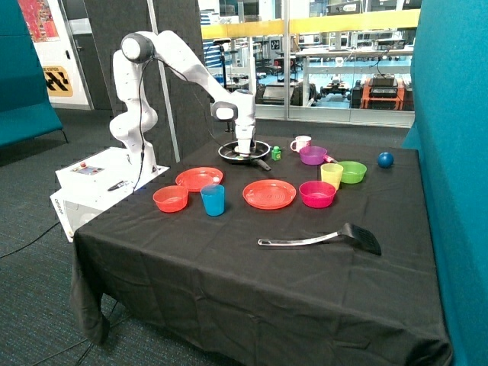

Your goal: Serve the vegetables in different plates

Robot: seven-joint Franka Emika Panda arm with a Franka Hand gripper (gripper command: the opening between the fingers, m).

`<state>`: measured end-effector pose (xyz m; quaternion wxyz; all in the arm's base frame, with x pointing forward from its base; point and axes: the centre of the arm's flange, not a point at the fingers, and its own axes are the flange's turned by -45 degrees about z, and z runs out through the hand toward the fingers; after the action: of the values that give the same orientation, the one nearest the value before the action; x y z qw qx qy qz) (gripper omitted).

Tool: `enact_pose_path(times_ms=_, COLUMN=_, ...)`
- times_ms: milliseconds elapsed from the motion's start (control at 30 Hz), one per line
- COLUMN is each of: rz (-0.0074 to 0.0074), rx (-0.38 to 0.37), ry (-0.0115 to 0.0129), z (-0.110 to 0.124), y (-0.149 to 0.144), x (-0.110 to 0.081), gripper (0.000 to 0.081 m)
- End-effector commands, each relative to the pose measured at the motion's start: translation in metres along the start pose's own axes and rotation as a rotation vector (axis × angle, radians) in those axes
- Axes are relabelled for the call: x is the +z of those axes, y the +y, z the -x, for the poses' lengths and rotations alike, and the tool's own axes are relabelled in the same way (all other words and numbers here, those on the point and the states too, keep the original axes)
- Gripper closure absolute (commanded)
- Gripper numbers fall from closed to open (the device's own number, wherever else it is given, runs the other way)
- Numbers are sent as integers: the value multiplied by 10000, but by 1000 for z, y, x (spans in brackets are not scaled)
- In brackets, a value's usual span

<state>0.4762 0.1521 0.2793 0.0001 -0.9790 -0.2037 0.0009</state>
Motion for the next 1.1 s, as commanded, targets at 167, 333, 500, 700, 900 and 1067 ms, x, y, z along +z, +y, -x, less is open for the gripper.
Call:
enact_pose_path(times_ms=167, rz=5, rx=1, ry=18, z=-2, y=2, x=8, gripper=353)
enact_pose_path(times_ms=333, rz=5, rx=57, ry=18, z=-5, y=5, x=9, gripper=359)
enact_pose_path(times_ms=500, rz=5, rx=146, ry=18, z=-3, y=7, x=13, gripper=404)
enact_pose_path(times_ms=700, rz=5, rx=210, ry=18, z=0, y=7, x=14, gripper=674)
enact_pose_path(times_ms=900, rz=5, rx=300, ry=18, z=-1, y=7, x=13, gripper=806)
enact_pose_path(times_ms=1067, rz=5, rx=285, ry=18, z=-3, y=6, x=12, gripper=808)
